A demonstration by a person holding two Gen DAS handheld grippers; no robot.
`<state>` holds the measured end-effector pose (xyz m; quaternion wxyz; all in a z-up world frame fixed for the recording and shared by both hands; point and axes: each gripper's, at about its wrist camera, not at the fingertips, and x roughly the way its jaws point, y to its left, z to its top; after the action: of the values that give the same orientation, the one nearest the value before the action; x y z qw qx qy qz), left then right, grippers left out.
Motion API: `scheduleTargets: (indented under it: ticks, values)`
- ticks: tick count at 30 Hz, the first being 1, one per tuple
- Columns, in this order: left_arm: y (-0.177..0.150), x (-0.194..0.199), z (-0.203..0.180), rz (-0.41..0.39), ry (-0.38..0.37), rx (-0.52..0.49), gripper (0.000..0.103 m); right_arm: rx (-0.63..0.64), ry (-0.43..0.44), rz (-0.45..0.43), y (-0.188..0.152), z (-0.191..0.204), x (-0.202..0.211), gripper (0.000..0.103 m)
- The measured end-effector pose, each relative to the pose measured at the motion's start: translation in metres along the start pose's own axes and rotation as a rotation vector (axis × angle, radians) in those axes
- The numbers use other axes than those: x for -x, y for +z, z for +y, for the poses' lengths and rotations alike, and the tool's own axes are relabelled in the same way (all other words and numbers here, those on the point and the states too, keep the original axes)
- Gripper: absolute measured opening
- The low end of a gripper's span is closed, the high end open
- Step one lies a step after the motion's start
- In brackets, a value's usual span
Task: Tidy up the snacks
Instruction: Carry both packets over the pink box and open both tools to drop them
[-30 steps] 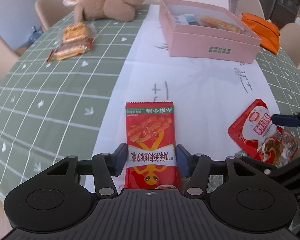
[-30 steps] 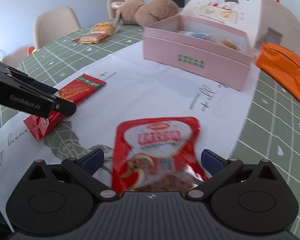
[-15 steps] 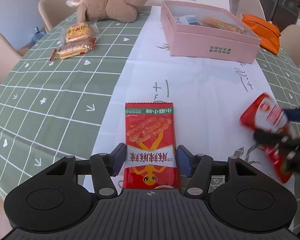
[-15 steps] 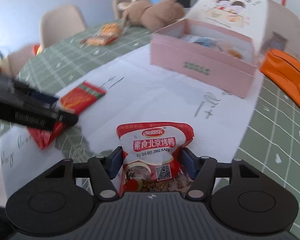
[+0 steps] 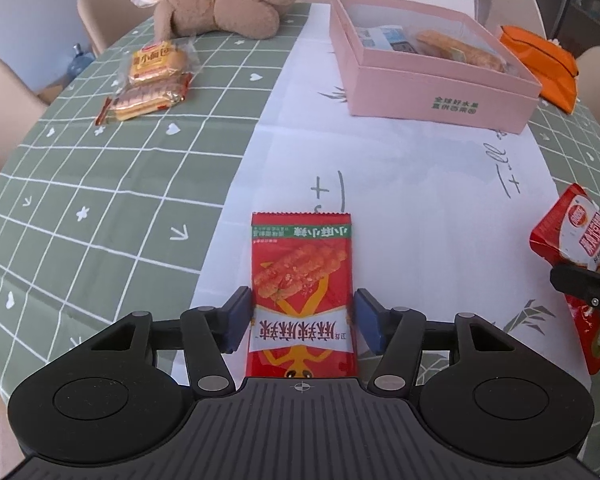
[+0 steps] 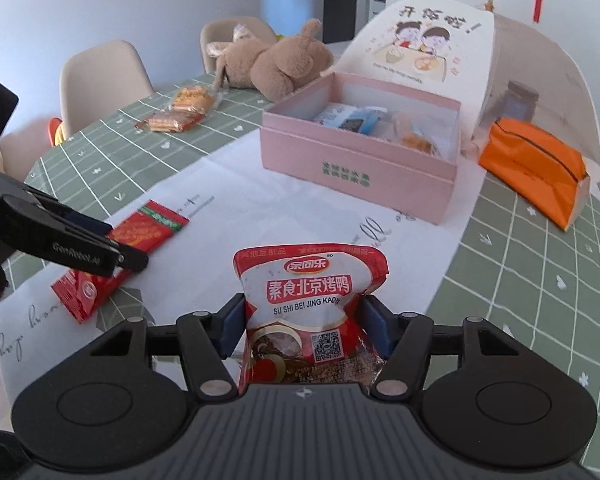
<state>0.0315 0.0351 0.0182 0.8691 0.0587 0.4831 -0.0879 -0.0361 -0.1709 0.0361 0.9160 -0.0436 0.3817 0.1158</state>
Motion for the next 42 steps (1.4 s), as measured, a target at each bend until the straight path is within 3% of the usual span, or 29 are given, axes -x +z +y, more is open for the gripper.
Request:
scheduleTargets:
  ticks: [6,11,17,22,27,28,29,30,32,35,38,40,42]
  values:
    - [0.002,0.001,-0.001,0.009,-0.018,-0.008,0.056,-0.034,-0.023,0.019,-0.011,-0.01,-0.002,0.062]
    - [-0.005,0.01,0.0,0.005,-0.116,0.031,0.051,-0.065,-0.044,0.027,-0.018,-0.014,-0.004,0.061]
    - [0.001,0.032,-0.011,-0.076,-0.179,0.02,0.05,-0.1,-0.038,-0.008,-0.012,-0.021,0.004,0.059]
    - [0.048,0.05,-0.016,-0.201,-0.265,0.019,0.051,-0.122,-0.02,-0.058,0.015,-0.028,0.009,0.056]
    - [0.116,0.043,-0.025,-0.28,-0.326,-0.015,0.051,-0.086,-0.042,-0.165,0.083,-0.044,0.011,0.051]
    - [0.132,0.036,-0.026,-0.291,-0.344,-0.01,0.051,-0.083,-0.047,-0.184,0.098,-0.049,0.009,0.043]
    - [0.147,0.029,-0.025,-0.299,-0.363,0.008,0.051,-0.08,-0.051,-0.193,0.115,-0.053,0.005,0.024]
    - [0.163,0.021,-0.023,-0.308,-0.387,0.035,0.052,-0.078,-0.056,-0.192,0.132,-0.057,-0.001,0.023]
    - [0.192,0.001,-0.018,-0.315,-0.43,0.084,0.054,-0.093,-0.056,-0.189,0.169,-0.068,-0.016,0.023]
    - [0.226,-0.036,-0.014,-0.236,-0.434,0.131,0.054,-0.141,-0.027,-0.117,0.212,-0.086,-0.047,0.023]
    - [0.232,-0.058,-0.008,-0.214,-0.508,0.134,0.054,-0.144,-0.068,-0.058,0.221,-0.095,-0.068,0.023]
    - [0.231,-0.064,0.0,-0.226,-0.543,0.154,0.054,-0.143,-0.096,-0.014,0.214,-0.096,-0.078,0.031]
    - [0.23,-0.067,0.014,-0.262,-0.558,0.199,0.054,-0.197,-0.07,0.024,0.2,-0.1,-0.084,0.053]
